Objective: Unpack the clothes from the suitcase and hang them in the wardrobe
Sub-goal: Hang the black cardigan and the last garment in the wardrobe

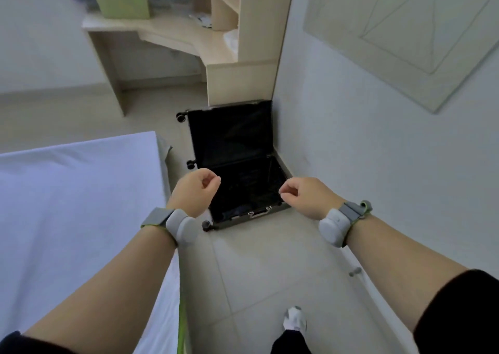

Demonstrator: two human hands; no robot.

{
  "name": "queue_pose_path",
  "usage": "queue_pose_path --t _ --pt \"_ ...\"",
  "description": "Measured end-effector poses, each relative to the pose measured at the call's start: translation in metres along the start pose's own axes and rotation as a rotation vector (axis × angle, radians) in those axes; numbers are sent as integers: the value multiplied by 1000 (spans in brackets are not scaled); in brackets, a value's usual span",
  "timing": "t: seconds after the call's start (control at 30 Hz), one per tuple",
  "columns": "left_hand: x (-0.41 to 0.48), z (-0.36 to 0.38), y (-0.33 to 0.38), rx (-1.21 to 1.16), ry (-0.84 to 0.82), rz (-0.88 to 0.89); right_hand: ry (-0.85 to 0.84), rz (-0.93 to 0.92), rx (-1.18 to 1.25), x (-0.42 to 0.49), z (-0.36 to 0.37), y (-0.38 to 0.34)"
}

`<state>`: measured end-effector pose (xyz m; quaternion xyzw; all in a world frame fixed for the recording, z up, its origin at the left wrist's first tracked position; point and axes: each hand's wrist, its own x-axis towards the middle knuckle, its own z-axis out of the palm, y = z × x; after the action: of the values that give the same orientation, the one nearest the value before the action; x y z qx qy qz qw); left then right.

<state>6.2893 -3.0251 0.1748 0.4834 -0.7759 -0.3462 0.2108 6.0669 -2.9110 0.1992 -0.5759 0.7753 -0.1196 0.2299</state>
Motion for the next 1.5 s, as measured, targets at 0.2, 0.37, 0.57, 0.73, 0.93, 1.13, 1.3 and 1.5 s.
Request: queue_pose_path --t 0.2,0.37,0.57,0.73,0.93,1.13,1.3,1.5 --pt "81 50 32 -8 93 -105 -78 -129 -12 103 -30 64" --pt "132 73 58 6 168 -171 -151 -211 -66 177 -60 99" --pt "158 71 50 31 212 -258 -219 -287 -73 231 -66 99" --pt "183 67 49 5 217 -218 -203 -319 -74 251 -72 82" --pt "214 60 36 -37 198 -191 -220 -278 -91 276 -72 71" --pt "251 75 5 -24 162 -281 -263 -178 -29 320 -48 91" --pt "302 98 -15 -22 128 -350 -316 -102 28 385 -33 118" --pt "390 134 -46 -52 105 -478 -444 -103 50 501 -1 148"
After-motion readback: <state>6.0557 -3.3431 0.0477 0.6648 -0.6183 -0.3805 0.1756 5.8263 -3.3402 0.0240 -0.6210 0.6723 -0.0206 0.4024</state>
